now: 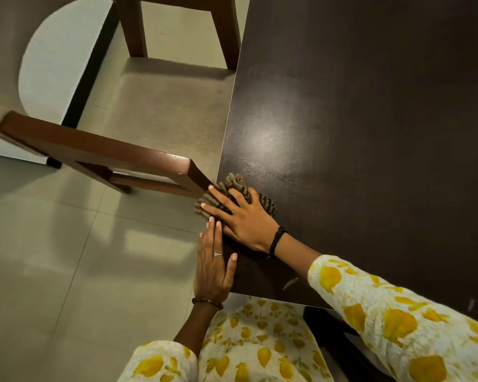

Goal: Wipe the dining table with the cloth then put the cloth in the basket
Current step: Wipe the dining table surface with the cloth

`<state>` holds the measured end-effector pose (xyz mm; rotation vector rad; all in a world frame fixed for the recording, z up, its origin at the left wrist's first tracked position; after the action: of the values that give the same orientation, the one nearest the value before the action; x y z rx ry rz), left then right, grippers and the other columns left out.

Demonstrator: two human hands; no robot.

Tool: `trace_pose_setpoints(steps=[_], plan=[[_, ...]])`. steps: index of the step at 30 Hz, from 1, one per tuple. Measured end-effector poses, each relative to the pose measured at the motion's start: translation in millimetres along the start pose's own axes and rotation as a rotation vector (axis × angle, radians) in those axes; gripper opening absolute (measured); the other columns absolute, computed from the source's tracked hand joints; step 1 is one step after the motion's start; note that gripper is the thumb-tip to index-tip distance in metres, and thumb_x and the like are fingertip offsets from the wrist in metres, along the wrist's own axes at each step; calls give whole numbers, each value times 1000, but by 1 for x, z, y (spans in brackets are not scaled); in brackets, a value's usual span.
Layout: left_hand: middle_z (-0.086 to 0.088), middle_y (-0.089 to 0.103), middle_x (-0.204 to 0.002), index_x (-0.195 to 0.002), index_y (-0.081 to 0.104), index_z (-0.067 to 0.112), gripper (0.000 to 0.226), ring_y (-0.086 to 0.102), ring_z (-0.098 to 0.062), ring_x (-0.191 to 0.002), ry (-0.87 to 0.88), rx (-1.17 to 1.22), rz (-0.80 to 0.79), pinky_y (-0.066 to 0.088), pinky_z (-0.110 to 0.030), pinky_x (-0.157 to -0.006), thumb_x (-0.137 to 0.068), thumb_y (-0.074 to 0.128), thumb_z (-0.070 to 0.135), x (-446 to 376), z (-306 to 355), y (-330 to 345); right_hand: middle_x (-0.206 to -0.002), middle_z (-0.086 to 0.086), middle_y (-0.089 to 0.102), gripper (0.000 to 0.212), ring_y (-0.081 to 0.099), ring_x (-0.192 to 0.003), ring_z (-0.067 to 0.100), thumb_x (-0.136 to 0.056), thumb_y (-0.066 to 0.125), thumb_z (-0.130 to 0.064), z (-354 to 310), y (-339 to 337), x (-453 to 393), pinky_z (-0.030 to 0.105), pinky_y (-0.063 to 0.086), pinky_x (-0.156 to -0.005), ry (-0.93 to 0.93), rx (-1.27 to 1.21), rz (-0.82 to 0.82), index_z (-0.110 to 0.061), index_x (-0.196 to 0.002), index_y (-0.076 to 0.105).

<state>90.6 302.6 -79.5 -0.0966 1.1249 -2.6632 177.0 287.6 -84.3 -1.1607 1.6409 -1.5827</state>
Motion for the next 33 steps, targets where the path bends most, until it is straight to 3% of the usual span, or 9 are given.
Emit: trace_pose_setpoints(steps=[6,9,12,17,22,25,27,30,33], plan=[[-9,11,-153,-148,7,15,60,15,-23,-141,10,-5,-6,10,-38,-115,-97,23,42,-1,1,-1,-154,-3,25,57,25,-134,24,-86,35,-40,6,1,61,58,29,-103,-168,-31,-119,-38,-142,27],[-10,13,-152,-147,10,12,60,16,-22,-141,0,-11,-21,11,-38,-115,-97,23,42,-2,1,-1,-152,-17,-3,60,12,-143,22,-93,44,-32,40,2,81,56,9,-110,-105,-166,-248,-46,-142,13],[-13,15,-152,-146,10,11,59,18,-24,-140,-6,-23,-25,16,-39,-113,-97,23,42,-2,0,-1,-149,-20,-12,60,5,-143,20,-95,41,-32,75,-3,70,56,5,-110,27,-162,-270,-49,-140,5],[-18,14,-151,-146,12,11,61,18,-21,-138,-47,-33,-4,24,-37,-109,-97,23,46,1,-5,-2,-157,-11,3,53,8,-143,24,-92,31,-38,81,-20,4,56,9,-108,239,-187,-159,-45,-143,18],[-12,1,-154,-148,3,19,68,13,-29,-140,-22,35,26,25,-41,-109,-94,28,51,1,-4,-5,-157,-10,10,54,10,-143,22,-91,48,-28,19,-10,-10,62,5,-108,53,-157,-152,-46,-140,31],[-10,2,-153,-148,1,20,71,11,-28,-140,-28,45,43,22,-44,-110,-93,29,55,0,-5,-8,-151,-7,31,50,29,-137,24,-83,48,-29,-1,-5,10,65,15,-104,-72,-186,-75,-40,-132,48],[-11,6,-152,-147,7,16,71,14,-27,-139,-34,9,28,20,-43,-111,-93,28,56,0,-6,-6,-150,-8,34,49,33,-135,24,-82,46,-30,-4,0,26,65,21,-101,-125,-174,-79,-41,-129,50],[-11,12,-151,-145,14,8,70,15,-25,-139,-15,-58,-12,13,-39,-113,-94,26,54,0,-3,-2,-150,-12,31,50,24,-138,19,-83,55,-22,8,3,54,59,13,-105,-147,-244,-118,-43,-128,50],[-11,16,-150,-148,6,17,67,16,-25,-139,17,-117,-50,11,-40,-114,-94,25,53,-2,-1,3,-145,-22,31,47,21,-136,12,-79,53,-21,37,1,85,49,9,-106,-89,-341,-142,-44,-120,58]])
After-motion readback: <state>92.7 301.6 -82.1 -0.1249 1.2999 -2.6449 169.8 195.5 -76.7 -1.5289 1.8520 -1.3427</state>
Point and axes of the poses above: each hand's wrist, its own x-axis away from the middle knuckle, its own y-axis out of the palm, z = x × y, the point moved 10 cm from there along -x, towards the middle knuckle
